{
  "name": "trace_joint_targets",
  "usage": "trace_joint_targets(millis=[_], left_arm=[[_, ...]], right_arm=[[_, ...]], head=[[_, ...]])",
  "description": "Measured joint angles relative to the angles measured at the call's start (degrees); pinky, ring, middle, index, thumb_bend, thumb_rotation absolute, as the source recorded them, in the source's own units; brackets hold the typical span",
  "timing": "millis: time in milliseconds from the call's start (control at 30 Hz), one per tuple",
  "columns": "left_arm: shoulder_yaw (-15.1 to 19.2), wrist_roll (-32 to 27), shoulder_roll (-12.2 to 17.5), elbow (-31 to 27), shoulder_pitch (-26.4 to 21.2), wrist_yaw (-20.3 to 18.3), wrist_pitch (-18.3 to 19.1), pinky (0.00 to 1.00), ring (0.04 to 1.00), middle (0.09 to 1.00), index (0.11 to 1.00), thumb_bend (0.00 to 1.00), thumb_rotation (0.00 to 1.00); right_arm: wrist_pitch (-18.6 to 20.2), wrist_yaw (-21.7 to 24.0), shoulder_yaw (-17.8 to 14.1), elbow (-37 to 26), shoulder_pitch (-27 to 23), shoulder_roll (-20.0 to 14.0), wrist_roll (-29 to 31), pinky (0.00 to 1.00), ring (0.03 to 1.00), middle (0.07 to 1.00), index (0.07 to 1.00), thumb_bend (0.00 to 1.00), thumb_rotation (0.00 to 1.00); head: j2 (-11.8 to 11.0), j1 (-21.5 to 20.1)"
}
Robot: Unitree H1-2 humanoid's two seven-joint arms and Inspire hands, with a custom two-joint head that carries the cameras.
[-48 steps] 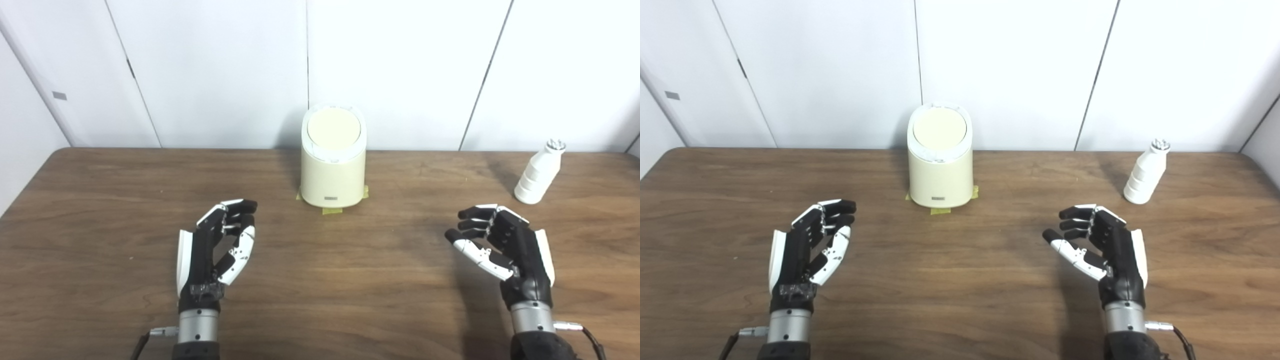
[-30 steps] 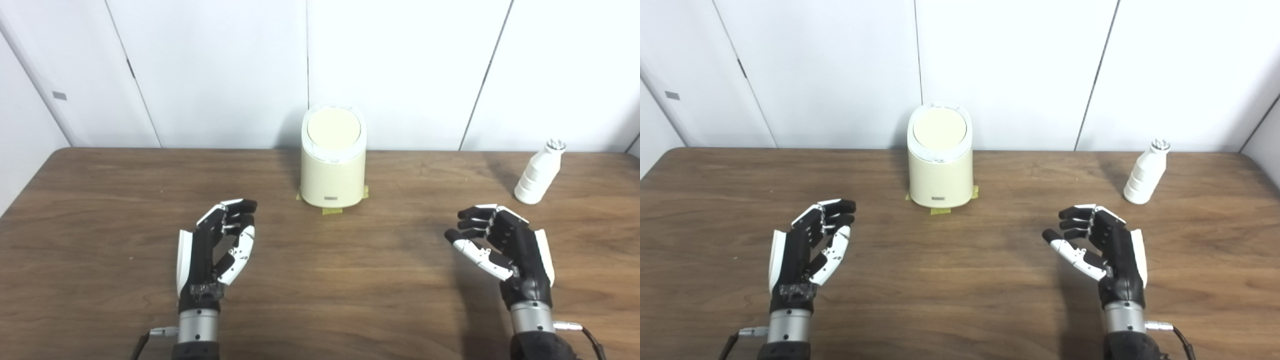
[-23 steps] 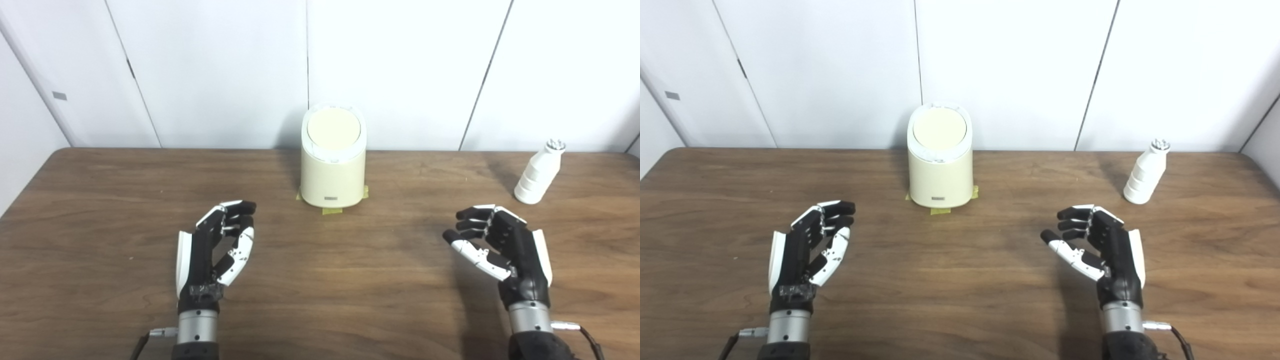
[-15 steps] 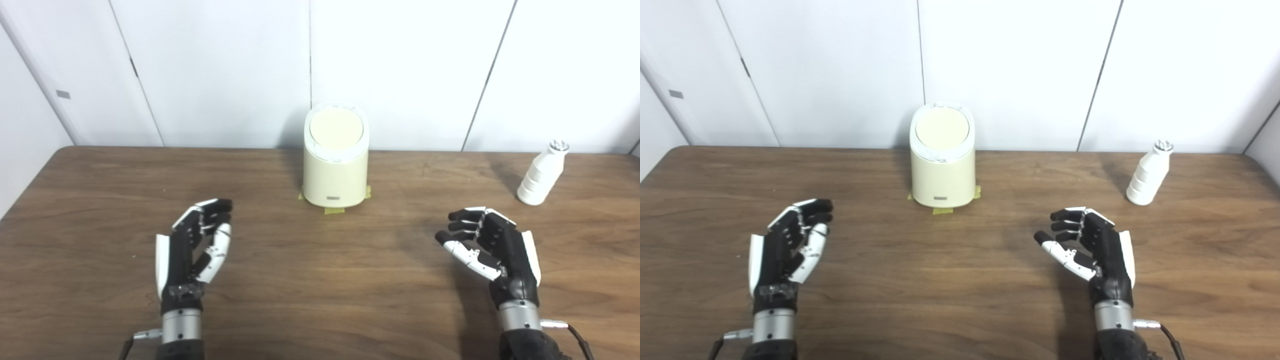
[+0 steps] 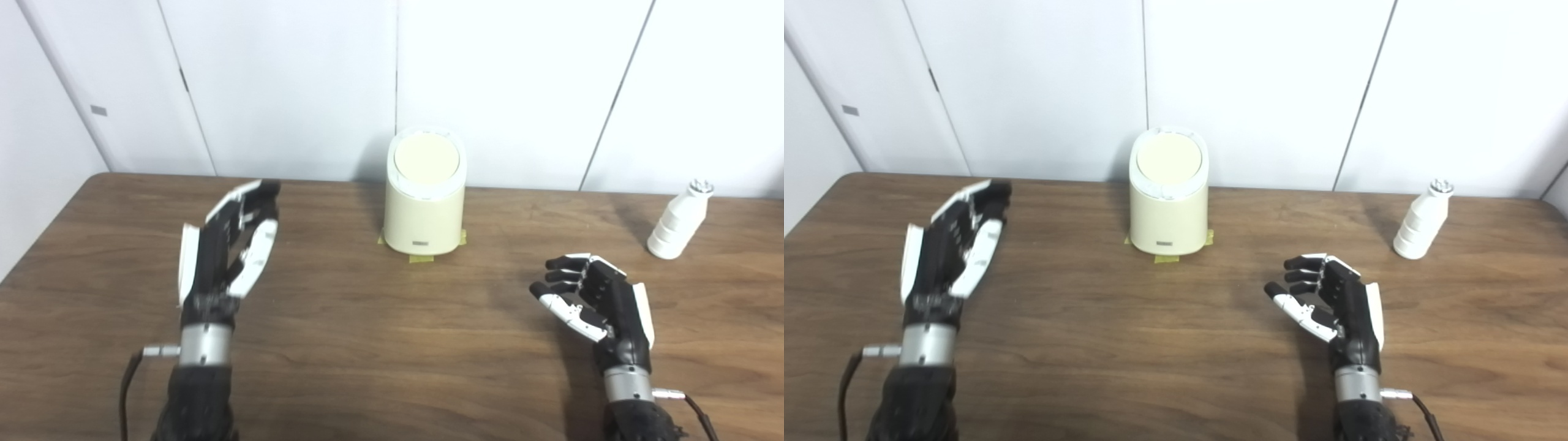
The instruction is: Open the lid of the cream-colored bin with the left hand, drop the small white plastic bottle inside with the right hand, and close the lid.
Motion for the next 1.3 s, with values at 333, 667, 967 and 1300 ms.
trace_joint_targets(millis=[333,667,967,1300], left_arm=[[-3.66,7.62,1.28,1.91,-16.47,-2.52,14.06,0.85,0.906,0.900,0.902,0.91,0.45],[-4.80,17.69,-1.76,12.33,-24.27,-4.80,16.72,0.79,0.951,0.999,0.994,0.95,0.50],[-7.18,22.09,-4.07,23.17,-29.81,-3.45,16.72,0.99,1.000,1.000,1.000,0.97,0.59],[-8.34,24.08,-4.51,33.43,-36.05,-1.60,16.72,1.00,1.000,1.000,1.000,0.95,0.49]], right_arm=[[-1.51,-0.09,-0.01,1.50,-0.27,-0.01,0.08,0.47,0.557,0.584,0.491,0.48,0.14],[-1.91,-0.20,0.01,2.02,-0.41,0.10,-0.05,0.48,0.566,0.592,0.492,0.48,0.14],[-1.95,-0.31,0.28,2.00,-0.41,0.12,-1.15,0.49,0.572,0.598,0.492,0.48,0.14],[-2.01,-0.48,0.24,1.99,-0.39,0.26,-0.81,0.49,0.574,0.597,0.492,0.48,0.14]], head=[[-1.05,0.09],[-1.93,0.26],[-2.20,-0.70],[-2.72,-1.41]])
